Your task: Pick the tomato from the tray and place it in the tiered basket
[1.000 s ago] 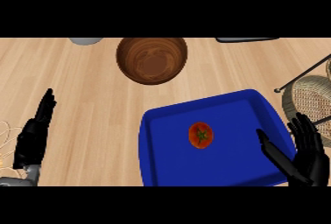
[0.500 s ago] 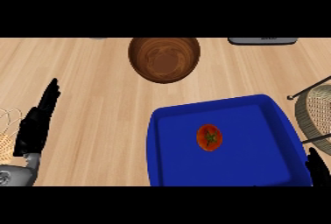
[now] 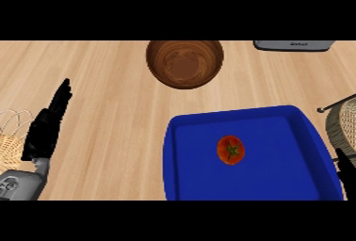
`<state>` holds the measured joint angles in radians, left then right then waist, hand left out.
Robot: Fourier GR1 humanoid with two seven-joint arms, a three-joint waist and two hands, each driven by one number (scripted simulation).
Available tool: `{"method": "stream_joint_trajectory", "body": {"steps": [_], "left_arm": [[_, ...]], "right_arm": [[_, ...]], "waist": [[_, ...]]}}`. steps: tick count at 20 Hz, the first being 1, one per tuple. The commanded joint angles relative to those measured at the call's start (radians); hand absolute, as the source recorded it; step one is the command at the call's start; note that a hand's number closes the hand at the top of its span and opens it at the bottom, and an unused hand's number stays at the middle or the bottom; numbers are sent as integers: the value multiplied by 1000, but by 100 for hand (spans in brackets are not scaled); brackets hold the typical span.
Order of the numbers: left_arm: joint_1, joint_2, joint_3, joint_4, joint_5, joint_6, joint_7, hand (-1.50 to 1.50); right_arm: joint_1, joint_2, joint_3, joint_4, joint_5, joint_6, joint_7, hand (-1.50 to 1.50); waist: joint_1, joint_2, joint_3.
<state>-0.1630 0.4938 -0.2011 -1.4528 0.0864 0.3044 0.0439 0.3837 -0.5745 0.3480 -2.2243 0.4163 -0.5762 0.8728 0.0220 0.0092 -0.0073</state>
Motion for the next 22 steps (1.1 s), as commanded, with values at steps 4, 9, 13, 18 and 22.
{"method": "stream_joint_trajectory", "body": {"steps": [4,9,13,18,22], "left_arm": [[-30,-30,-4,34,-13,-15,-7,0],[-7,-32,20,53,-26,-10,-34,0],[-24,-40,21,55,-35,-15,-7,0],[0,-67,30,59,-45,-13,-24,0],[-39,-67,32,43,-64,-4,32,0]], "right_arm": [[-307,58,37,-3,72,202,478,-150],[-391,160,95,106,139,274,549,-150],[-434,241,130,179,196,307,572,-150],[-439,334,177,198,287,333,576,-150],[-470,373,184,237,371,411,605,-150]], "waist": [[10,-1,2],[-6,-6,4],[-11,-7,5],[-19,-10,6],[-22,-10,6]]}}
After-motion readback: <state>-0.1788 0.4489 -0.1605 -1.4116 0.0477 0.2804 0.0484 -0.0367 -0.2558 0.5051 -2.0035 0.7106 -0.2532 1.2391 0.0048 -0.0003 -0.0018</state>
